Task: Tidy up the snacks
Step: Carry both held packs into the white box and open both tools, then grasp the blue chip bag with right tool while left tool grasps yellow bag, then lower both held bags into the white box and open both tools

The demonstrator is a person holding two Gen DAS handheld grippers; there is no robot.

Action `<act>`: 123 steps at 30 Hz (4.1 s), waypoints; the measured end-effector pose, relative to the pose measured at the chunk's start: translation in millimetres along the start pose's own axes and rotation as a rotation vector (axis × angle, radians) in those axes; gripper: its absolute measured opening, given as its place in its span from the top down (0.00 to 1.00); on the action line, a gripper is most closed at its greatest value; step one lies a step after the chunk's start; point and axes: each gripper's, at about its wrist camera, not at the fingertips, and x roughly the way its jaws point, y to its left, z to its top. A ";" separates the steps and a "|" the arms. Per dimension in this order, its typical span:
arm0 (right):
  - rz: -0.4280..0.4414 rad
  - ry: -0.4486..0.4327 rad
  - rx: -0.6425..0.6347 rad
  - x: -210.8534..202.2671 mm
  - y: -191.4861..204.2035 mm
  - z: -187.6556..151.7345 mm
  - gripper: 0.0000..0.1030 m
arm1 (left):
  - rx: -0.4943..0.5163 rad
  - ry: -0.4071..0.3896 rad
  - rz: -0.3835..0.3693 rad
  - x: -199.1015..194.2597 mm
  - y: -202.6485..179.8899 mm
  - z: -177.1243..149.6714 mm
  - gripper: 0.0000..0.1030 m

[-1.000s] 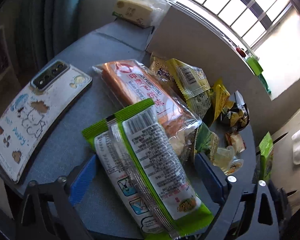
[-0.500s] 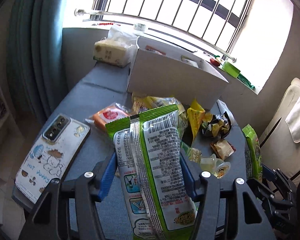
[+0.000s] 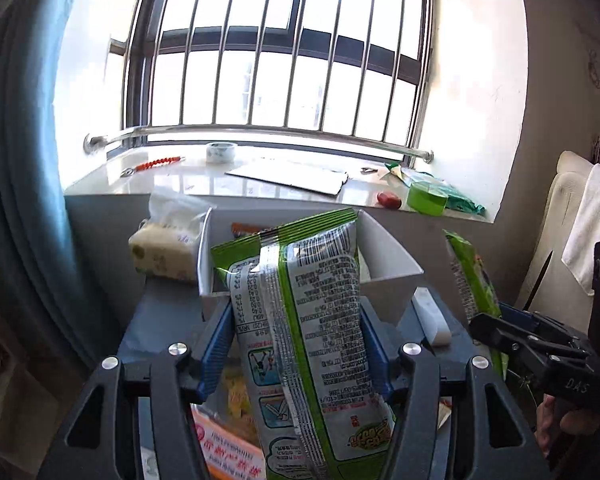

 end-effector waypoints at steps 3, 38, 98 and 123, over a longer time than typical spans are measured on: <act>0.009 -0.016 0.038 19.5 -10.2 32.3 0.34 | 0.036 -0.027 0.004 20.4 -6.9 32.8 0.39; 0.011 -0.036 0.085 7.3 -37.0 17.8 0.00 | 0.051 0.080 -0.018 10.0 53.1 1.2 0.00; 0.007 -0.016 0.437 -57.7 -124.1 -108.4 0.47 | 0.705 0.490 -0.068 160.2 -115.7 -105.4 0.61; 0.057 -0.155 0.167 -3.0 -63.4 56.8 0.47 | 0.066 -0.068 -0.162 41.6 29.5 84.9 0.80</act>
